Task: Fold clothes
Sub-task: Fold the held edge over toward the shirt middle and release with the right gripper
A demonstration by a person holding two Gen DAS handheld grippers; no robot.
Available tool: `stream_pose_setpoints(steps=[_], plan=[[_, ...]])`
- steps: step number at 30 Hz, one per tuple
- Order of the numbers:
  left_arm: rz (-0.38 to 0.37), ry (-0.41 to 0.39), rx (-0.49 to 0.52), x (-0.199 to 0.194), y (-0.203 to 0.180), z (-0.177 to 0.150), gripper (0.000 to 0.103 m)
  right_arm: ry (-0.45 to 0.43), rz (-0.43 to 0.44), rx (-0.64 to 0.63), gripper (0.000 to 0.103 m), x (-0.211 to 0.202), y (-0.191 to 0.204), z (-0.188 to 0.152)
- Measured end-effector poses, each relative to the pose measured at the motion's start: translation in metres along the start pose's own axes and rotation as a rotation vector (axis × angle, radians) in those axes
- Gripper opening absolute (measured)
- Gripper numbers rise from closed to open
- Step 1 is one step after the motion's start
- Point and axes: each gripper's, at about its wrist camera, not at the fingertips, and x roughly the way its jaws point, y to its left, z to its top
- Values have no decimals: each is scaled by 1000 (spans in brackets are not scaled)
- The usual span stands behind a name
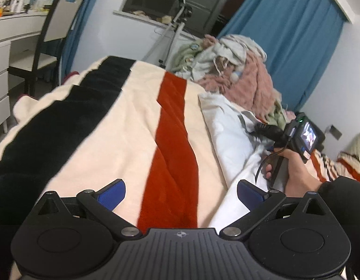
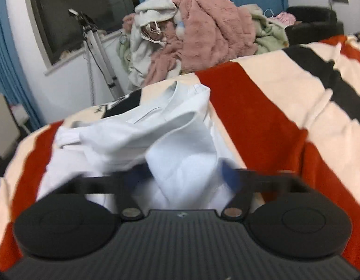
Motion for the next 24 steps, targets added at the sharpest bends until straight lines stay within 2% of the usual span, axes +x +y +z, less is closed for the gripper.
stream_pose_setpoints(steps=[6,8,12,16,20,24], plan=[[-6,14,23,7,-7,-2,103,-61,57,-94,88,-68,11,4],[-4,8,37,3,-11,-3,103,-78,84,-101,88,-103,12,8],[-20,2,52,-11,-19,-7,103,-99,130,-125,88,-183,12,-7],[-35,6,77,-27,-31,-15,102,-95,170,-224,88,-276,17,-40],[-53,19,90,-45,-45,-25,103,-132,223,-272,88,-354,16,-73],[-57,54,115,-57,-58,-38,102,-160,209,-250,88,-412,0,-118]])
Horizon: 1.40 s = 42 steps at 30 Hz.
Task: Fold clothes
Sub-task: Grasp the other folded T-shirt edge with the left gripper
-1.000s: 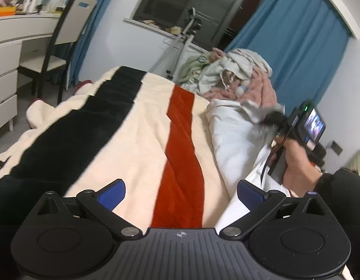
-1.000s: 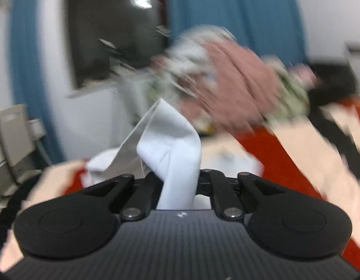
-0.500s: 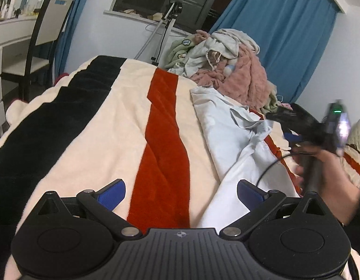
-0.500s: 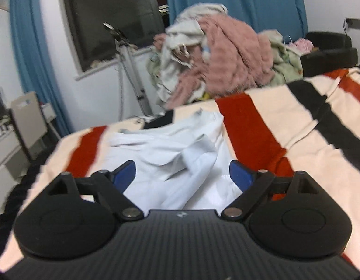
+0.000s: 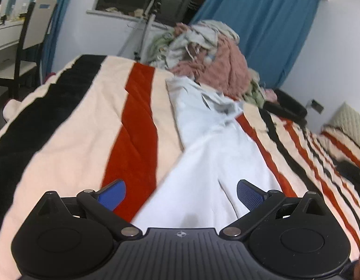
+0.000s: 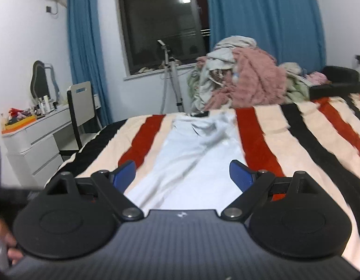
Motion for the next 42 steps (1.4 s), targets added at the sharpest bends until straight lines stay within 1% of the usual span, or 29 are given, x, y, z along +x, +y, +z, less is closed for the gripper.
stream_pose_setpoints(steps=[2,5,7,9,11,13,14,15,16,17,19,20,21,23,24,25,26,28,30,33,35,36,38,39,40,42], plan=[[5,10,22,-4,-8,-7,102,11,-9,12,88,-20,-1,-17],[5,8,29,-12,-16,-14,102,45,-21,-9,88,-26,-2,-27],[12,4,-5,-17,-14,-15,102,26,-16,-1,88,-30,-5,-25],[28,14,-79,-21,-3,-17,102,3,-16,18,88,-31,-9,-22],[64,43,-177,-21,14,-20,98,-2,-29,46,88,-30,-15,-21],[125,72,-272,-22,32,-25,91,3,-36,75,88,-30,-22,-20],[156,91,-308,-21,39,-27,90,6,-39,86,88,-30,-26,-20],[181,111,-341,-20,45,-30,86,3,-43,81,88,-31,-29,-17],[190,132,-364,-17,49,-32,81,-2,-48,77,88,-33,-33,-14],[198,153,-381,-14,52,-34,79,-32,-60,84,88,-38,-41,-9],[212,190,-376,-9,52,-37,71,-77,-76,122,89,-48,-58,0],[231,203,-351,-8,48,-38,69,-88,-85,144,88,-51,-67,2],[248,213,-327,-7,45,-38,65,-95,-99,169,88,-53,-76,4],[266,212,-294,-10,38,-39,49,-101,-136,237,89,-57,-93,4],[272,209,-278,-12,35,-40,33,-95,-137,265,89,-56,-99,4],[279,206,-262,-15,31,-40,20,-90,-138,292,89,-56,-104,3],[281,201,-245,-17,27,-41,12,-84,-130,305,89,-55,-106,3],[266,165,-190,-27,11,-40,7,-84,-115,294,89,-54,-103,2],[231,99,-111,-43,-13,-38,7,-91,-108,263,89,-55,-99,0],[123,6,1,-71,-64,-43,7,-100,-97,225,89,-56,-96,1],[44,-30,77,-84,-99,-55,7,-104,-92,222,89,-56,-95,1],[7,-33,108,-86,-116,-61,6,-105,-91,223,89,-56,-95,0],[-59,27,126,-79,-141,-76,6,-103,-83,231,89,-56,-97,0],[-96,71,134,-69,-152,-84,6,-101,-82,232,89,-55,-97,0],[-111,113,146,-58,-160,-92,6,-99,-82,231,89,-55,-97,0],[-111,193,160,-36,-168,-107,6,-95,-82,230,89,-55,-98,-1]])
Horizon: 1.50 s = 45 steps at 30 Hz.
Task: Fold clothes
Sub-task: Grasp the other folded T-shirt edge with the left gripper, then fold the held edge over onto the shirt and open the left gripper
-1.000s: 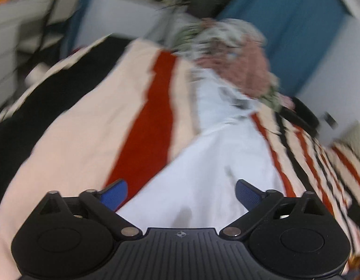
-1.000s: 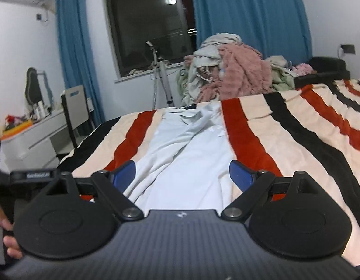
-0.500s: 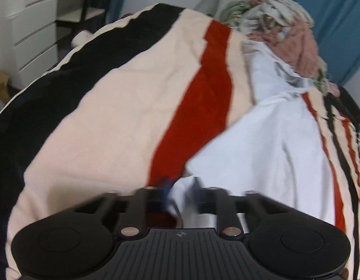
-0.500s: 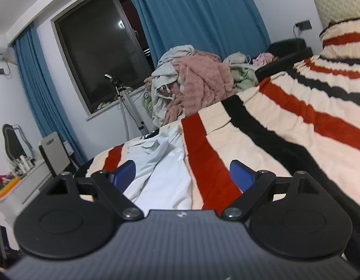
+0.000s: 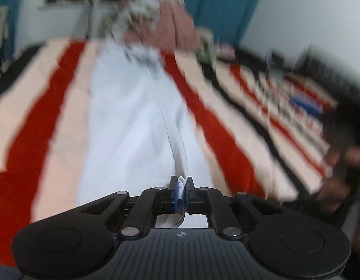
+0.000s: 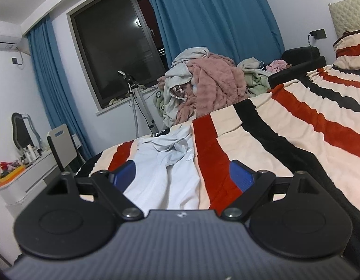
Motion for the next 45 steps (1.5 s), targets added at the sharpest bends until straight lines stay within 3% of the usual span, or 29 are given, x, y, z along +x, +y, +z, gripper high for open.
stream_pose_setpoints(steps=[3,5,7,9,13,18,27,30,34,45], plan=[[-10,84,-6,25,1,-8,9,5,-2,-2,89,0,0,-1],[-25,104,-17,28,3,-10,20,11,-2,-12,89,2,2,-2],[-26,85,-23,19,7,-8,54,19,0,-25,89,3,4,-3],[-17,66,-28,11,11,-3,68,28,7,-35,89,5,7,-5],[4,36,-34,1,23,16,76,32,15,-66,89,4,13,-8],[65,-65,-34,-14,39,42,81,39,31,-90,89,6,20,-11],[169,-173,41,-23,57,97,101,64,23,-181,89,14,37,-23],[182,-203,77,-18,57,99,102,72,30,-188,89,18,41,-26],[133,-188,110,-10,60,86,102,70,48,-192,89,19,45,-28],[186,-238,-25,-21,85,77,103,40,20,-187,89,51,62,-26]])
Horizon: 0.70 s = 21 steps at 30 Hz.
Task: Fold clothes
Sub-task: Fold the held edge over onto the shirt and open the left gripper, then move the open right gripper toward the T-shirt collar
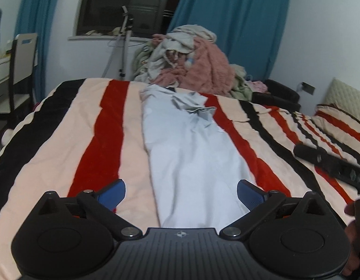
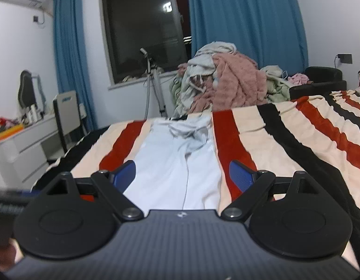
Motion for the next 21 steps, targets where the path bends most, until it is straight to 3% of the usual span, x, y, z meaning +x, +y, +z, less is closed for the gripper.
stream_pose_setpoints(steps=[7,8,12,13,14,21], plan=[[68,-9,-65,1,14,1,103,15,31,49,87,88,4,24],[80,-8,-68,2,15,0,103,16,45,37,75,103,6,25],[119,11,-82,10,19,-4,103,100,134,15,53,177,6,19],[120,23,-91,14,21,-5,103,126,158,25,41,195,4,17],[120,35,-100,18,23,-6,103,146,159,38,35,214,2,13],[102,118,-156,61,38,-11,103,189,146,17,29,317,-4,8]])
